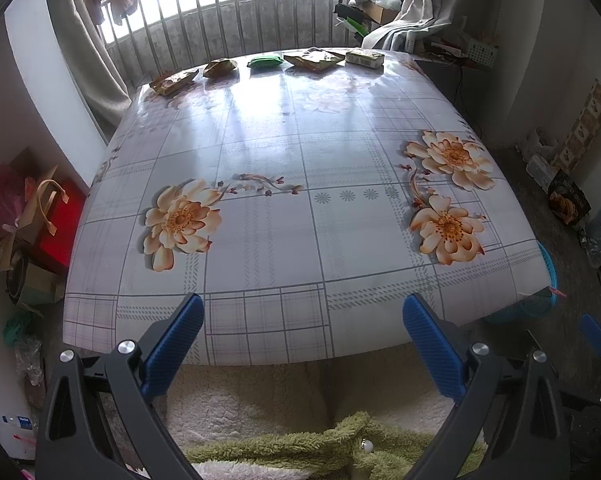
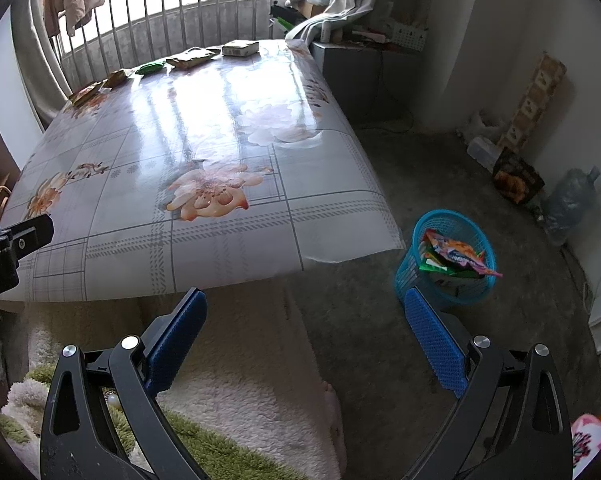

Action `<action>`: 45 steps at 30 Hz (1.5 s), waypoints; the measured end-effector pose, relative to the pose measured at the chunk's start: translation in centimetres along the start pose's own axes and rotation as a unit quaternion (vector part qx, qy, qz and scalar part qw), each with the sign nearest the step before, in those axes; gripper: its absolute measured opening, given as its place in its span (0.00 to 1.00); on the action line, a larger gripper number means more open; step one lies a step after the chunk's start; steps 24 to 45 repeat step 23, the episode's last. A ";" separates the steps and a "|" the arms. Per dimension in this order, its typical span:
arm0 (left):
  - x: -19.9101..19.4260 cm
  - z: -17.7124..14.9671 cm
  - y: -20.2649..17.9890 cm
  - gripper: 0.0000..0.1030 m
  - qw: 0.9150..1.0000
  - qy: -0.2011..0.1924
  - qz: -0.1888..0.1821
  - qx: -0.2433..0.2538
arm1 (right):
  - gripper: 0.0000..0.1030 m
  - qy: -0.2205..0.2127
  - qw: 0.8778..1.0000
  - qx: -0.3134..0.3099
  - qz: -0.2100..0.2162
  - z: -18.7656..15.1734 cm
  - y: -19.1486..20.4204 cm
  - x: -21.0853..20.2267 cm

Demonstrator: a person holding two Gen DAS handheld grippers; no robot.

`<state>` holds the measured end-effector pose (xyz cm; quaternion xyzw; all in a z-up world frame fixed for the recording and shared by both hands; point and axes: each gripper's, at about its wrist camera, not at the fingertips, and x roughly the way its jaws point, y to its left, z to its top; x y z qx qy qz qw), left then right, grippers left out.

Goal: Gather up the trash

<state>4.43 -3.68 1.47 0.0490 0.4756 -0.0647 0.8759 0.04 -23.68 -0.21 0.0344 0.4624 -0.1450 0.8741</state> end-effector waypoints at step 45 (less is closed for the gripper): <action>0.0 0.0 -0.3 0.95 1.000 0.008 -0.002 0.000 | 0.92 -0.001 1.000 0.002 0.002 -0.1 0.1 0.0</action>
